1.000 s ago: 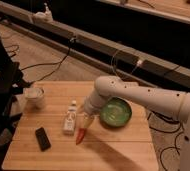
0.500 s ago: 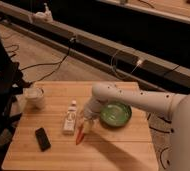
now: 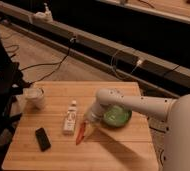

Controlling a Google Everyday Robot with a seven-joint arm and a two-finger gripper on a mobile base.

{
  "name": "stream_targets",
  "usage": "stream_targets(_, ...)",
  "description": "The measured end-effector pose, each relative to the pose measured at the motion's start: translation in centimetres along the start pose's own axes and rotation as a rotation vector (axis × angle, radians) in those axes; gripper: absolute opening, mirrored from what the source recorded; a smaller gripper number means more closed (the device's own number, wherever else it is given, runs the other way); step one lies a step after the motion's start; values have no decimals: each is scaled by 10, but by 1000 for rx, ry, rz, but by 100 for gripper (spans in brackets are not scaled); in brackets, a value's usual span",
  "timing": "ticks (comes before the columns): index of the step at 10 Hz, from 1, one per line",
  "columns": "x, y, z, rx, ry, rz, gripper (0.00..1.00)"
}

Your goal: Drag the pepper across the table

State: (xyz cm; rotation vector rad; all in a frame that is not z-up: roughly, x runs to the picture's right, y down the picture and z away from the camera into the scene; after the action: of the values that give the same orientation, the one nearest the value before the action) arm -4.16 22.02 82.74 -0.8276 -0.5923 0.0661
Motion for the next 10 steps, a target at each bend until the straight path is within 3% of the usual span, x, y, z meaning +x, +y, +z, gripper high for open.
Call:
stream_targets(2,7,-3,4,12,-25,19,60)
stream_targets(3,9,-4,4,20,-33,25,54)
stream_targets(7,14,-3,-5,40,-34,22,16)
stream_targets(10,16,4,-11,42,-23,18,13)
